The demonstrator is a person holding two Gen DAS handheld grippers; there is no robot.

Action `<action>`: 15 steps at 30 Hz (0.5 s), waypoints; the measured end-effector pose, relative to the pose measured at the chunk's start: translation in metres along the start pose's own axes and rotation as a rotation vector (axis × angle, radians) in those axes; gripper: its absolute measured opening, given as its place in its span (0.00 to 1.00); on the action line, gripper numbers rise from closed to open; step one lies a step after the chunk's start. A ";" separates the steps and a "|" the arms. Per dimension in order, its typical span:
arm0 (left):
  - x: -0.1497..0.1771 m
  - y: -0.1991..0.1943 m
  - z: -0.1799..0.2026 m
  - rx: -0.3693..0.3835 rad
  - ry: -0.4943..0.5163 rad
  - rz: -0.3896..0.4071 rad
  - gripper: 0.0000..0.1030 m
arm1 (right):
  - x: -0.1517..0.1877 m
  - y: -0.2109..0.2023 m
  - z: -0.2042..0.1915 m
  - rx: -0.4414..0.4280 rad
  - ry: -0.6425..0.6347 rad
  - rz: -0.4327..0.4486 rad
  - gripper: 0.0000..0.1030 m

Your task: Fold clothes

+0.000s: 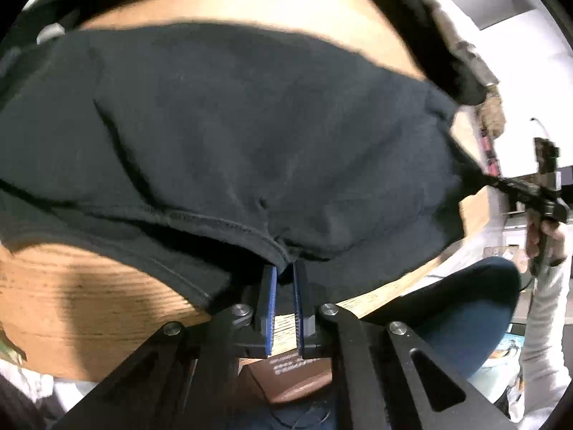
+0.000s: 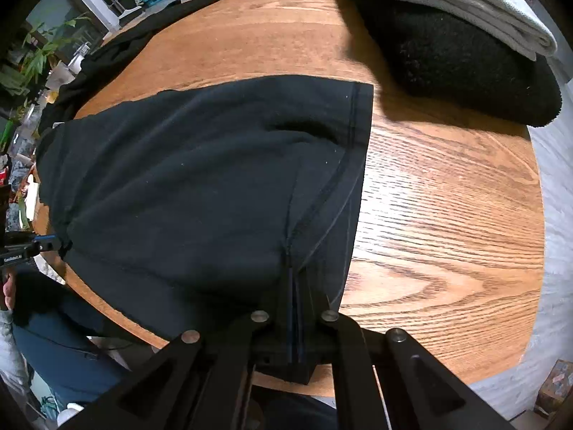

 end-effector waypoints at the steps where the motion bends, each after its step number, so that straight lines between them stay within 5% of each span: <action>1: -0.003 -0.009 0.003 0.026 -0.003 0.022 0.08 | 0.000 -0.003 -0.001 -0.011 0.001 0.003 0.02; 5: -0.008 -0.043 0.005 0.089 -0.025 0.105 0.08 | 0.005 -0.017 -0.007 -0.052 -0.003 0.009 0.02; 7: -0.010 -0.053 0.005 0.097 -0.031 0.131 0.00 | 0.009 -0.024 -0.010 -0.072 -0.008 0.010 0.02; 15: 0.004 -0.060 -0.017 0.083 -0.065 0.104 0.00 | 0.052 -0.015 -0.014 -0.123 -0.009 -0.072 0.02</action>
Point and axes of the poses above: each gripper's, at about its wrist camera, not at the fingertips, and y roughly the way its jaws point, z to its right, x to its underside, the point moved 10 cm from there along y, roughly the way its jaws point, and after that the axes turned 4 degrees about z, right-handed, at the moved point
